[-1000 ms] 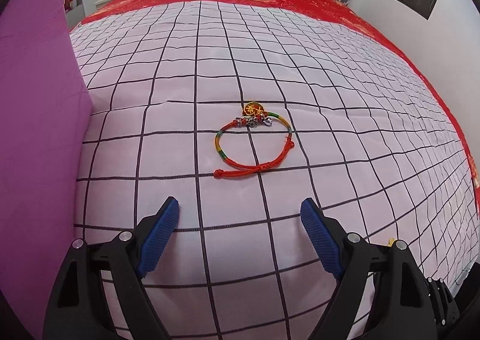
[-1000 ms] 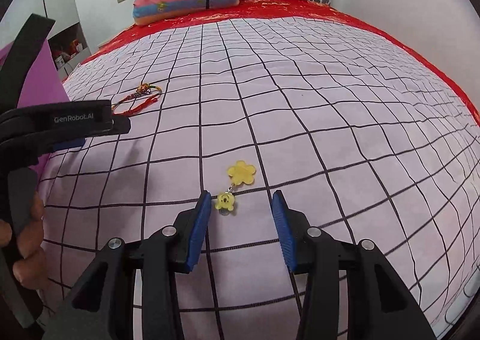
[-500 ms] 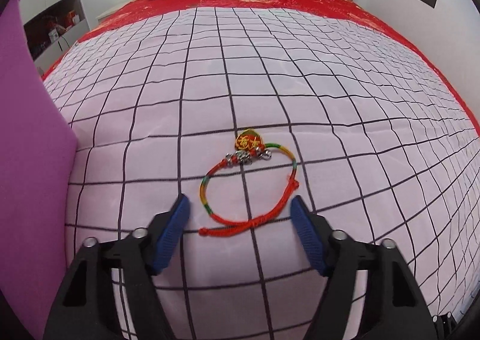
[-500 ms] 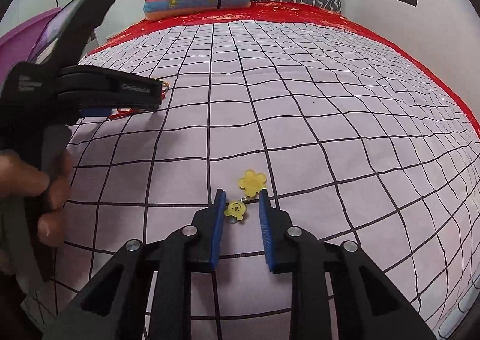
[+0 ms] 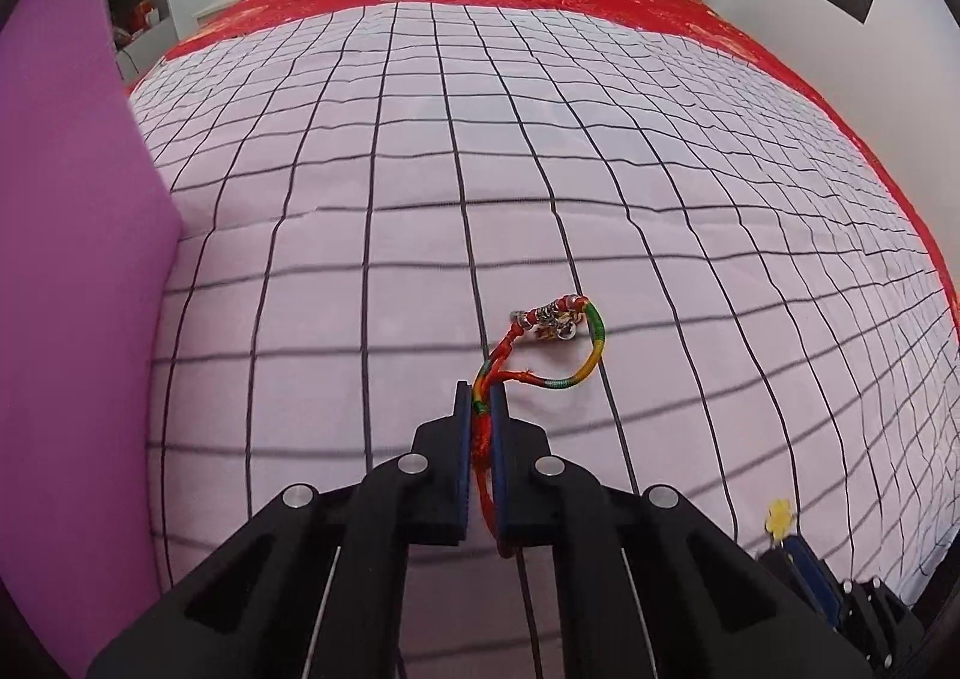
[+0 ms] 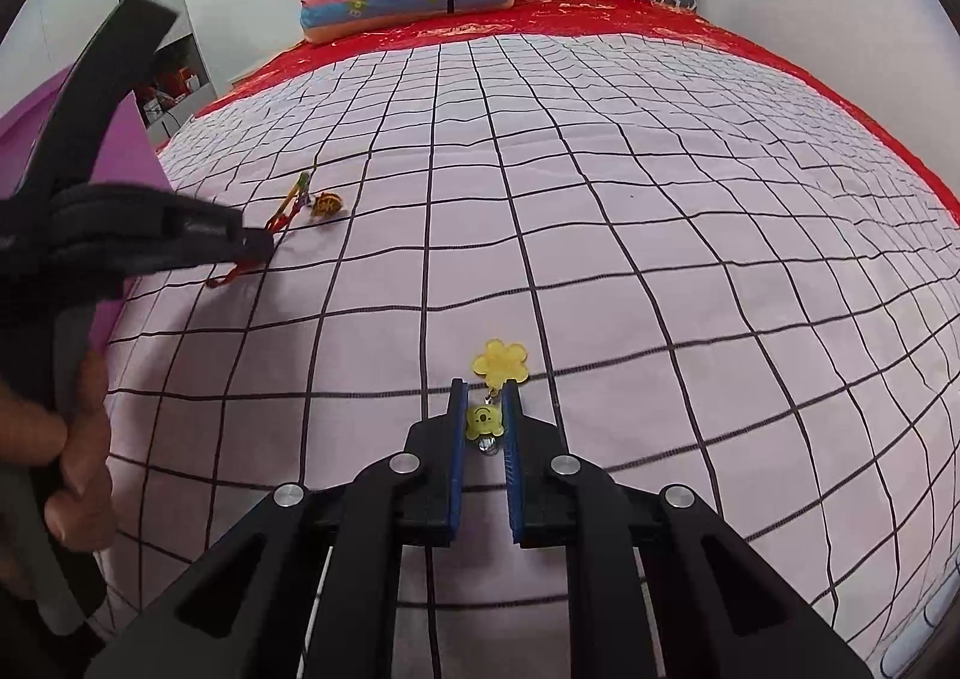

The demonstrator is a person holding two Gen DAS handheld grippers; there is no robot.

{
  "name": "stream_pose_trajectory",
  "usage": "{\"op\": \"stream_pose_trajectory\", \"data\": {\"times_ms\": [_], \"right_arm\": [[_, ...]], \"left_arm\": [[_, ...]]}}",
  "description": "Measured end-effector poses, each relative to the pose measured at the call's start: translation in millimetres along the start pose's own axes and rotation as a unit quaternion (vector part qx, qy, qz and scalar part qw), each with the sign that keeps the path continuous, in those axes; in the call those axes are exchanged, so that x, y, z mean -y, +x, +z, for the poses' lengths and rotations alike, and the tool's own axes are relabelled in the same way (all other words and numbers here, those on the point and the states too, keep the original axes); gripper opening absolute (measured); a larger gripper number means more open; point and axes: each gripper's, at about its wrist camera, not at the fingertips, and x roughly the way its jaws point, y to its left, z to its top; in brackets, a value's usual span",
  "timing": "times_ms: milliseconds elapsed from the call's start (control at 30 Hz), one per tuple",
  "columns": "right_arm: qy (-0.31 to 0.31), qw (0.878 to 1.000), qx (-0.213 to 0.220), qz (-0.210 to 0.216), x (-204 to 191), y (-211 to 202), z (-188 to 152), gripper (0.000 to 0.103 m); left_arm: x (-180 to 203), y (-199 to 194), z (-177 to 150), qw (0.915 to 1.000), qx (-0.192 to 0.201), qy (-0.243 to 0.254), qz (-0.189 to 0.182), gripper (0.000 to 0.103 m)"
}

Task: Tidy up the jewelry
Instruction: 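Carry the bracelet and charm over the purple tub and open both tools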

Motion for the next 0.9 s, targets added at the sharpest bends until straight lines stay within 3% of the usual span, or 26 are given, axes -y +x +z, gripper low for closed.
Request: {"op": "stream_pose_trajectory", "data": {"times_ms": [367,633,900], "right_arm": [[0.000,0.999,0.033,0.010,16.4,-44.7,6.3,0.011],[0.003,0.997,0.064,0.035,25.4,-89.3,22.5,0.011],[-0.025,0.990,0.098,0.095,-4.7,-136.0,49.6,0.011]], "left_arm": [[0.7,-64.2,-37.2,0.9994,0.014,-0.030,-0.006,0.006],[11.6,-136.5,-44.7,0.9974,0.067,-0.025,-0.009,0.006],[-4.0,-205.6,-39.6,0.9917,0.121,-0.042,0.006,0.006]]}}
